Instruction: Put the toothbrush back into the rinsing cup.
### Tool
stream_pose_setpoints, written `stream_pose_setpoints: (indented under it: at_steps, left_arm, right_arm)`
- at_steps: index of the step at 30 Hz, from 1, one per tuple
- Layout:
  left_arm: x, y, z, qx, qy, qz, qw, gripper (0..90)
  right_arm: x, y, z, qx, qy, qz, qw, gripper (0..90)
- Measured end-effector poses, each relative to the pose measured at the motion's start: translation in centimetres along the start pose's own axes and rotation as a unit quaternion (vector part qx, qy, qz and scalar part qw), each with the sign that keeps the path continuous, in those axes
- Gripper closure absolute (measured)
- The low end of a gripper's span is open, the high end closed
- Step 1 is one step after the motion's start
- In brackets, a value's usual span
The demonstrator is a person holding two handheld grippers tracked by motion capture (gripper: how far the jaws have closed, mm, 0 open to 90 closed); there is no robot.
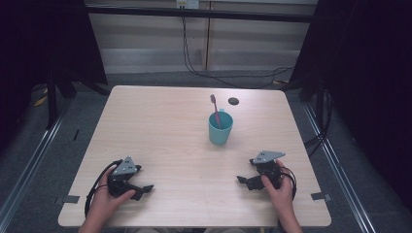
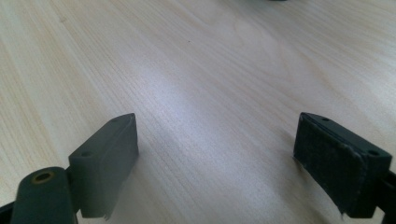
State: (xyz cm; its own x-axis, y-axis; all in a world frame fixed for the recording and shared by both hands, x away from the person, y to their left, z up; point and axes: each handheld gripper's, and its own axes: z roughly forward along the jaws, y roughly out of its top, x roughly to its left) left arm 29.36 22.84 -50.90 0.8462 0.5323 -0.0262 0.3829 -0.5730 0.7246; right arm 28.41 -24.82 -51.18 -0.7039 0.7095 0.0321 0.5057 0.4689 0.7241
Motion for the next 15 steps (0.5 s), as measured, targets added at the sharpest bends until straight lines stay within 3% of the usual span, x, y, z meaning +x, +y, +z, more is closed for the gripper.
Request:
stream_pose_setpoints:
  at_steps: [15]
  left_arm:
    - [-0.01, 0.0, 0.0, 0.0, 0.0, -0.001, 1.0, 12.1]
  right_arm:
    - [0.0, 0.05, 0.08, 0.002, -0.002, -0.001, 1.0, 11.6]
